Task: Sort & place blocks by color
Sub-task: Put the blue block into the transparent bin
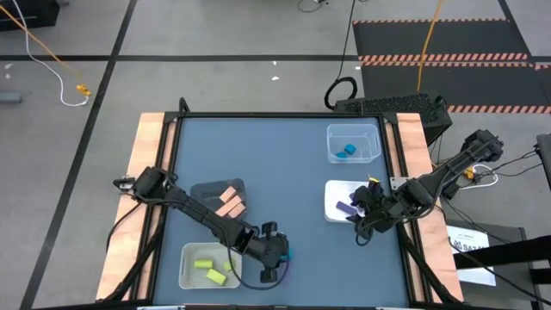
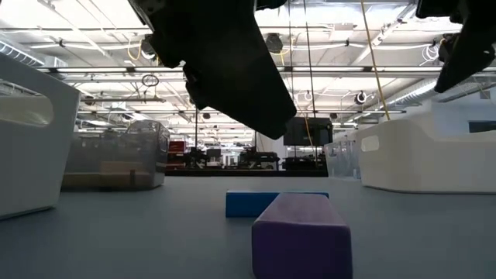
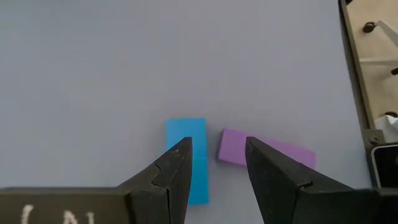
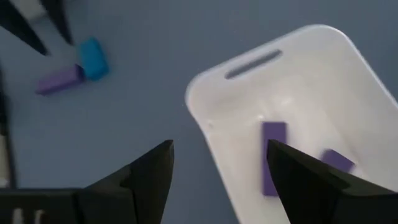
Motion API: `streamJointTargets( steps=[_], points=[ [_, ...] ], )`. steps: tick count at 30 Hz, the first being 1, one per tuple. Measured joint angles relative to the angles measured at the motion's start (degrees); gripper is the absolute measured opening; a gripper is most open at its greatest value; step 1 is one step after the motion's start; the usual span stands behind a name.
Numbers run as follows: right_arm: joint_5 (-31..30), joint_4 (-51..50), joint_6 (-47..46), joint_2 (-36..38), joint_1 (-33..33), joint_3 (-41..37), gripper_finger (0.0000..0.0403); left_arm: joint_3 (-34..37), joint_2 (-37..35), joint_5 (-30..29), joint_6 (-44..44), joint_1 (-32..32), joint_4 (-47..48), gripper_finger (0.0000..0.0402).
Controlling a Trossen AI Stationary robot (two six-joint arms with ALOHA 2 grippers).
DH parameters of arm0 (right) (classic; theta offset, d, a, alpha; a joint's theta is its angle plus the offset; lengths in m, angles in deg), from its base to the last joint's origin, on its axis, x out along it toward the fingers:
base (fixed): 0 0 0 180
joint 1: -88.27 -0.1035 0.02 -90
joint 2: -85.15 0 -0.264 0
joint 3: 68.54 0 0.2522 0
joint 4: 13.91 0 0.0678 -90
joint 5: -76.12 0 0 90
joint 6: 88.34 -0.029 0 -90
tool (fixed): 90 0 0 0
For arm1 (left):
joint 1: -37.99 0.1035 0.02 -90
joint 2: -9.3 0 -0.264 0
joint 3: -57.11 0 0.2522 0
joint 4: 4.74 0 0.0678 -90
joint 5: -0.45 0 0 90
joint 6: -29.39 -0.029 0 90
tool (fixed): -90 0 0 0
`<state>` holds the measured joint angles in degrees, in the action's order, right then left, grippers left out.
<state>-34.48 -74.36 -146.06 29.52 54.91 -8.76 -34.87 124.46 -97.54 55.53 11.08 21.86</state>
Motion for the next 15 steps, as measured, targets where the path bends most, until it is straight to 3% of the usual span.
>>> streamJointTargets(
  steps=[8,15],
  points=[
    [0.0,10.8,0.0,0.0,0.0,0.0,0.0245,0.0,0.0,0.0,-1.2,0.0,0.2,0.015],
    [0.0,20.7,-0.1,0.0,0.0,0.0,0.0245,0.0,0.0,-0.7,5.3,0.0,5.9,0.0161]
  ],
)
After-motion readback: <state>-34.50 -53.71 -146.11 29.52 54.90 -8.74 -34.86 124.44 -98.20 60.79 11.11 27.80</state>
